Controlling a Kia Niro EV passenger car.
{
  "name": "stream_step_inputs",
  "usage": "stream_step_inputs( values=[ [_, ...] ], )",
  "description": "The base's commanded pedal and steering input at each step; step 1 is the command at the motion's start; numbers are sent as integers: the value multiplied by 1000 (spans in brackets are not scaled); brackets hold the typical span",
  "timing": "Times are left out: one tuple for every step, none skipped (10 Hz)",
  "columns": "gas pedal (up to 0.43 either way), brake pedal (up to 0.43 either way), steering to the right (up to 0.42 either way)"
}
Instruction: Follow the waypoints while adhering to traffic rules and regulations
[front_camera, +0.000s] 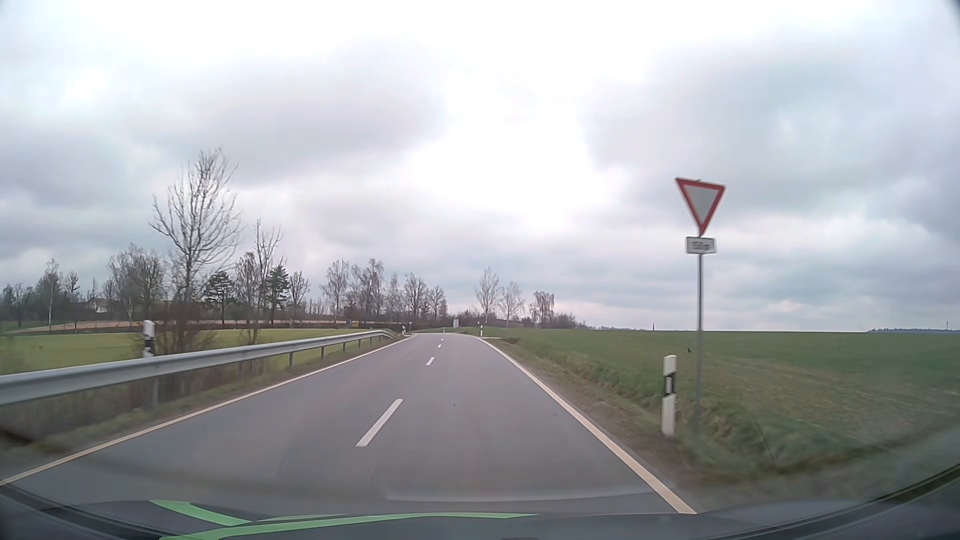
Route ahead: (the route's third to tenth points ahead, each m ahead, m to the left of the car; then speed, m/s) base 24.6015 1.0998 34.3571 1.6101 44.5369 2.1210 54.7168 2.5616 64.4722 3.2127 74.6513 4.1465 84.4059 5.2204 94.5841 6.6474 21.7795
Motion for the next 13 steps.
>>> stream_step_inputs(
  values=[
    [0,0,-3],
    [0,0,-2],
    [0,0,-3],
    [0,6,-3],
    [0,24,-3],
    [0,55,-4],
    [0,67,-4],
    [0,79,-4],
    [0,91,-5],
    [0,98,-6],
    [0,98,-8],
    [0,98,-8],
    [0,98,-8]
  ],
)
